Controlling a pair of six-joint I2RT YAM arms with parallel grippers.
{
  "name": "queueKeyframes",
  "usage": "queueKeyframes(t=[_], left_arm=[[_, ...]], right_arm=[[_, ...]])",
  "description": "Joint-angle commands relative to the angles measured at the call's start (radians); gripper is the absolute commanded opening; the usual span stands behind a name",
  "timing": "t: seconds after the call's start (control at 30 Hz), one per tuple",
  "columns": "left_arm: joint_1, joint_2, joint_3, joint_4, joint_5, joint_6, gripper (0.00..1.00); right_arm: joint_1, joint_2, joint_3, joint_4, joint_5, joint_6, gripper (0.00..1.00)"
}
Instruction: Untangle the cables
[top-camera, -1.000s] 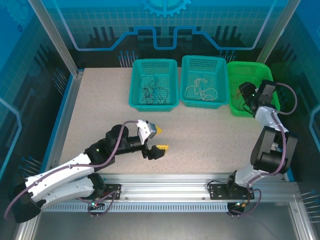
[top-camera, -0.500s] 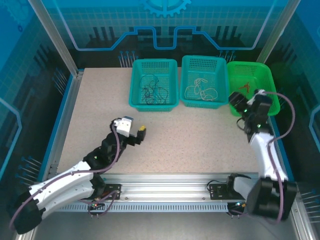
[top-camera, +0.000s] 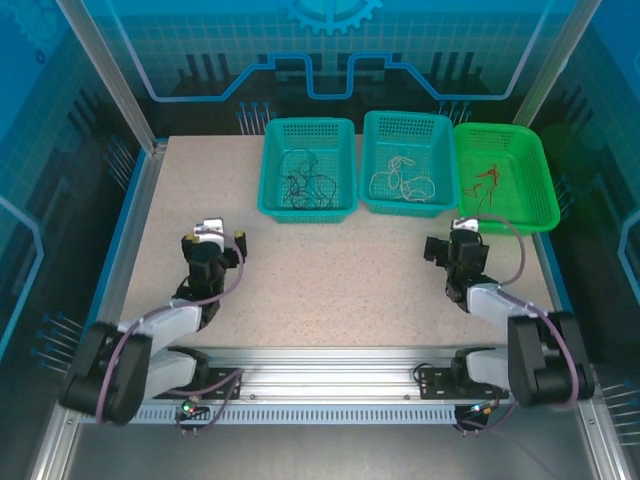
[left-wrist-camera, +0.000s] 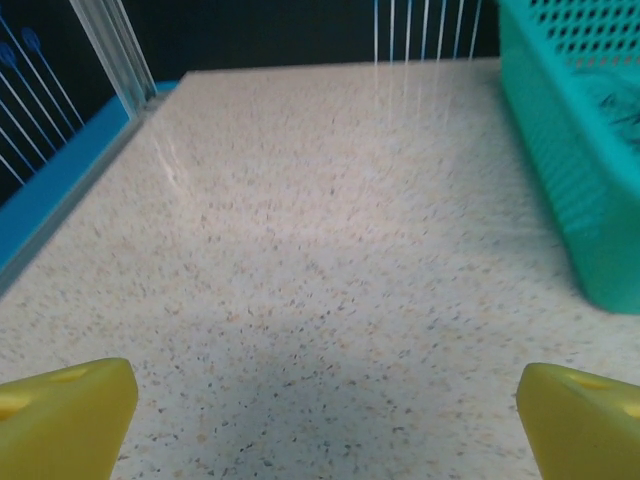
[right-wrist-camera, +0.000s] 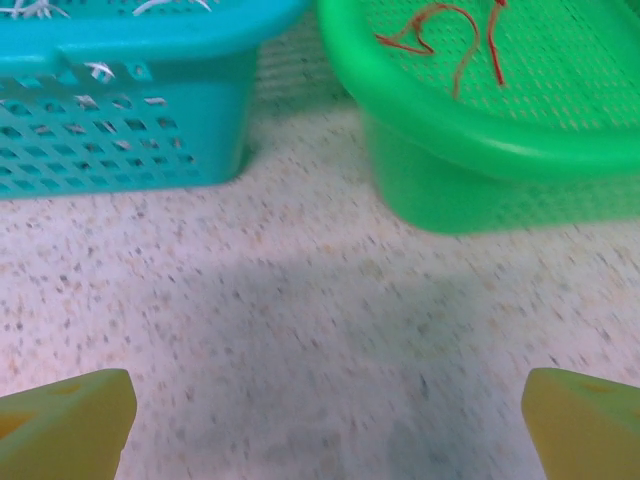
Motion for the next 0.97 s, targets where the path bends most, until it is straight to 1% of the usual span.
queueKeyframes(t=[0.0, 0.03, 0.07, 0.1, 0.13, 0.17, 0.2, 0.23, 0.27, 0.3, 0.33, 0.43, 0.93], left_arm=[[0.072, 0.117, 0.018, 0.228, 0.233, -0.007, 0.99], [0.084, 0.152, 0.039, 0.22, 0.259, 0.003, 0.99], [0.102, 0.2, 0.042, 0.26, 0.297, 0.002, 0.99], [0.125, 0.274, 0.043, 0.322, 0.347, -0.009, 0.99], [0.143, 0.367, 0.051, 0.435, 0.38, -0.004, 0.99], [0.152, 0.345, 0.057, 0.405, 0.391, -0.019, 0.99], [0.166, 0.29, 0.088, 0.235, 0.407, -0.038, 0.99], [0.173, 0.319, 0.104, 0.238, 0.419, -0.037, 0.99], [0.172, 0.342, 0.106, 0.289, 0.432, -0.029, 0.99], [0.173, 0.324, 0.12, 0.234, 0.438, -0.03, 0.99], [0.172, 0.333, 0.133, 0.216, 0.42, -0.036, 0.99], [0.172, 0.334, 0.127, 0.235, 0.403, -0.038, 0.99], [0.171, 0.333, 0.13, 0.229, 0.404, -0.039, 0.99]], right_arm=[[0.004, 0.14, 0.026, 0.334, -0.036, -0.089, 1.0], [0.008, 0.168, 0.073, 0.302, -0.075, -0.117, 1.0], [0.016, 0.189, 0.106, 0.237, -0.134, -0.143, 1.0], [0.031, 0.202, 0.099, 0.282, -0.147, -0.177, 1.0], [0.022, 0.193, 0.085, 0.272, -0.166, -0.161, 1.0], [0.004, 0.203, 0.057, 0.334, -0.193, -0.153, 1.0], [-0.007, 0.229, 0.014, 0.446, -0.203, -0.152, 1.0], [-0.005, 0.218, 0.011, 0.45, -0.172, -0.137, 1.0], [0.002, 0.214, 0.031, 0.384, -0.155, -0.136, 1.0], [0.021, 0.225, 0.024, 0.423, -0.119, -0.152, 1.0], [0.031, 0.222, 0.036, 0.394, -0.116, -0.155, 1.0], [0.025, 0.223, 0.034, 0.401, -0.13, -0.156, 1.0], [0.026, 0.222, 0.034, 0.4, -0.129, -0.157, 1.0]])
